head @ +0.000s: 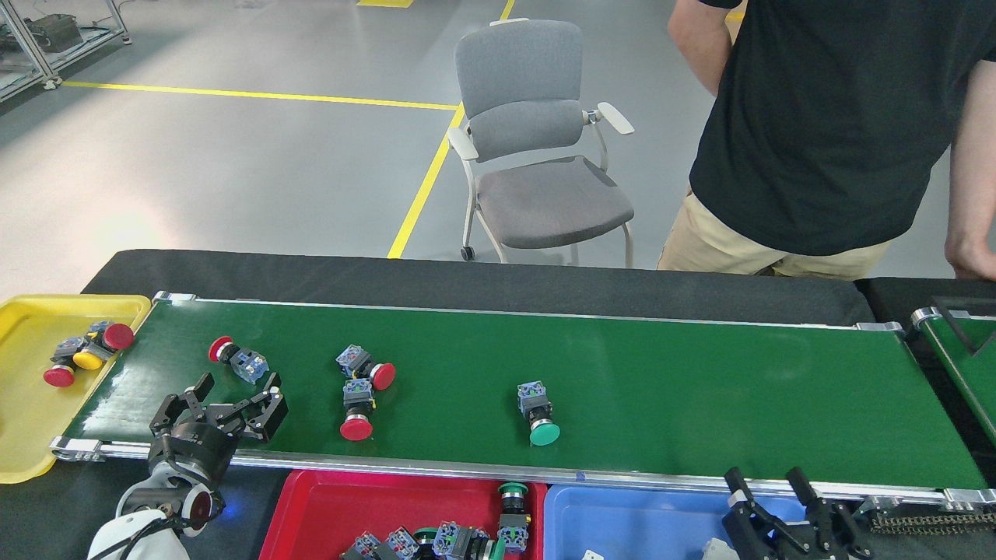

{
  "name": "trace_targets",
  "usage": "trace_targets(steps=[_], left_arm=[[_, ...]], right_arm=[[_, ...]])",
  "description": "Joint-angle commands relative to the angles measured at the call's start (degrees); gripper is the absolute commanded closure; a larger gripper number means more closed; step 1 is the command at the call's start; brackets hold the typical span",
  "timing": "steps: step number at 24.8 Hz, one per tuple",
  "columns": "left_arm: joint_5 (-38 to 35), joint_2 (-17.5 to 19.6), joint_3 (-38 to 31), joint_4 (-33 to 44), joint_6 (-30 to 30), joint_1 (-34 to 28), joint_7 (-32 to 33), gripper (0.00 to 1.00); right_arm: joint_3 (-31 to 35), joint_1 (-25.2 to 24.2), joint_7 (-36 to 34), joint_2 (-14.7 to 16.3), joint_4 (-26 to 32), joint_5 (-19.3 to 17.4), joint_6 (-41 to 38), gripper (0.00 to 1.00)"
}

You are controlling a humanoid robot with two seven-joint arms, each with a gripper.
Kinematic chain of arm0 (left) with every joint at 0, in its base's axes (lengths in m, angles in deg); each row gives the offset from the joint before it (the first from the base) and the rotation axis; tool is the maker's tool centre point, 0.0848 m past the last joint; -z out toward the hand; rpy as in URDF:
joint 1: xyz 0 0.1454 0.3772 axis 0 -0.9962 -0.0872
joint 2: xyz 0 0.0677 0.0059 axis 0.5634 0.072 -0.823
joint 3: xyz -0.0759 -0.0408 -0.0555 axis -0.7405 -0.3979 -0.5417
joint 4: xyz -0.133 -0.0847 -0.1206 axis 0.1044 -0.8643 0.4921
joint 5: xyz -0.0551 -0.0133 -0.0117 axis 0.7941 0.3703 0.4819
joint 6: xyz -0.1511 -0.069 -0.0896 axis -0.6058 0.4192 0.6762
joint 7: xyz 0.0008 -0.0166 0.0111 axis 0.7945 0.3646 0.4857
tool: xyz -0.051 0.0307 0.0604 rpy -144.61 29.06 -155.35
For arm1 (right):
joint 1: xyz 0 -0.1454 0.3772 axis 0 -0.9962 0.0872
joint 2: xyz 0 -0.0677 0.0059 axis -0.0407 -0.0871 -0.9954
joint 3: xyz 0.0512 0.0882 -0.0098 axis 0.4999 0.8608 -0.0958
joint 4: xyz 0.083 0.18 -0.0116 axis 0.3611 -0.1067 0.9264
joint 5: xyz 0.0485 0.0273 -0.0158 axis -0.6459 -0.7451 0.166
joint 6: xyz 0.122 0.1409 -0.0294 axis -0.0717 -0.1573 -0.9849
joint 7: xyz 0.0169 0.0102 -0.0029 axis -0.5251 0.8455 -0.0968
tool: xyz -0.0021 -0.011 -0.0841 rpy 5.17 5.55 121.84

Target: Pick switch part from conveyor to tray

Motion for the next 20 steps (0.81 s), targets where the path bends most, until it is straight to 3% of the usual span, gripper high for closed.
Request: trace_targets(steps=[1, 4, 9, 12, 20], left_arm=[[-0.1, 0.9, 0.5, -2.9, 3.2, 2.8, -0.5, 0.0], [-0.1, 1.9, 1.2, -10.6, 10.1, 6.4, -1.1, 0.04], [0.3, 2.6, 2.6, -21.0, 13.0, 11.9, -7.0, 0.6], [0.4, 3.4, 2.7, -21.9, 12.9, 11.8, -9.7, 0.75], [0.4, 3.3, 2.8, -19.4, 11.9, 9.5, -9.9, 0.83]], right_arm=[[0.1, 0.4, -3.4, -0.8, 0.9, 1.9, 4.8, 0.03], [-0.4, -0.2, -4.6, -1.0, 0.9, 2.5, 4.7, 0.02], [-3.8, -0.3, -4.6, -0.9, 0.9, 2.6, 4.7, 0.01], [-4.3, -0.3, -4.6, -0.8, 0.9, 2.6, 4.8, 0.01], [-4.3, 0.1, -4.6, -1.0, 0.4, 2.6, 4.8, 0.01]])
